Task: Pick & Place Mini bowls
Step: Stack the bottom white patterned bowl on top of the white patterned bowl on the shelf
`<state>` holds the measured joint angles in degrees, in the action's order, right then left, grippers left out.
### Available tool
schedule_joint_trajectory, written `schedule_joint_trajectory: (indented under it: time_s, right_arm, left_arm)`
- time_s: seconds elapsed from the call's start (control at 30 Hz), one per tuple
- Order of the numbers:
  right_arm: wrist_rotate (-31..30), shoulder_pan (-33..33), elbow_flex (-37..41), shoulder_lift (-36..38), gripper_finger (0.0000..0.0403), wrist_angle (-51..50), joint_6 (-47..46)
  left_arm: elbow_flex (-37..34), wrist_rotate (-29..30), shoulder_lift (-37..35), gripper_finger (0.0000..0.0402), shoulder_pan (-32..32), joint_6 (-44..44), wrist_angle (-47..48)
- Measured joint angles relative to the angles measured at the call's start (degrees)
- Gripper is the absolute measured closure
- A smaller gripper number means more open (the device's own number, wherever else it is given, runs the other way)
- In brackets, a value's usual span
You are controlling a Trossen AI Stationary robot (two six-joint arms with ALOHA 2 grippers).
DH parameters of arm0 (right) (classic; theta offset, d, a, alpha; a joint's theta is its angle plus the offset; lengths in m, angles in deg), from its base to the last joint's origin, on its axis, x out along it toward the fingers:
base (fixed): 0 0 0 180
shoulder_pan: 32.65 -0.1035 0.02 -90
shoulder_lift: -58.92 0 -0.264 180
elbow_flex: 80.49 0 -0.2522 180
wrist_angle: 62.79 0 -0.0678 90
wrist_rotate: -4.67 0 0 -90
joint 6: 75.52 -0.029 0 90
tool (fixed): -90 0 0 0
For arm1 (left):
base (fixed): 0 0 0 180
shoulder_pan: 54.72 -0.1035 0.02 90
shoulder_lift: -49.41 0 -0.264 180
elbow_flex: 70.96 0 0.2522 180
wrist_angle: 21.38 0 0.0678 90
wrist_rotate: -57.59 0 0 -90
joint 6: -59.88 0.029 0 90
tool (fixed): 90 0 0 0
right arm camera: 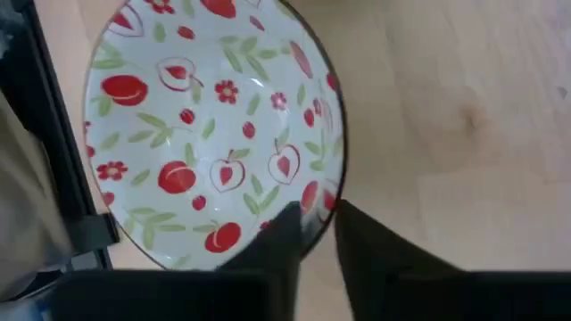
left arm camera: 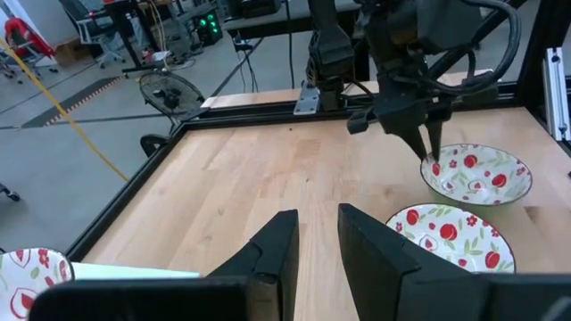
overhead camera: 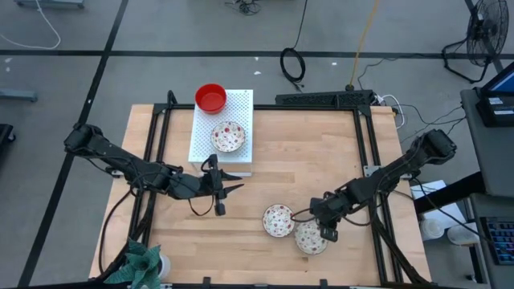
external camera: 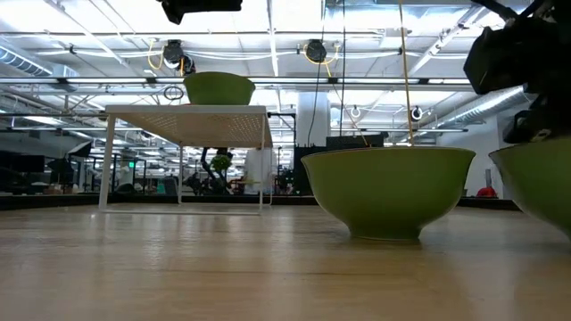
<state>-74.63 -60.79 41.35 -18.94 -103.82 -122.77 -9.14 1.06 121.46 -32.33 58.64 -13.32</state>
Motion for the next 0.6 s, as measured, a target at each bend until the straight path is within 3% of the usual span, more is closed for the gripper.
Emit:
schedule_joint_trajectory:
  time_s: [0.1, 0.4, 0.6]
  right_arm:
    - [-0.1, -0.4, 0.0, 0.1, 0.0393, 0.5, 0.3]
    - [-3.4, -0.3, 0.0, 0.3, 0.0397, 0.4, 4.3]
    - [-7.0, 1.6, -0.1, 1.5, 0.0398, -6.0, 6.3]
  left_arm:
    - [0.0, 0.0, 0.0, 0.0314, 0.0, 0.0, 0.0]
    - [0.0, 0.0, 0.0, 0.0314, -0.3, -0.2, 0.0]
    - [0.0, 0.0, 0.0, 0.0314, -0.3, -0.5, 0.0]
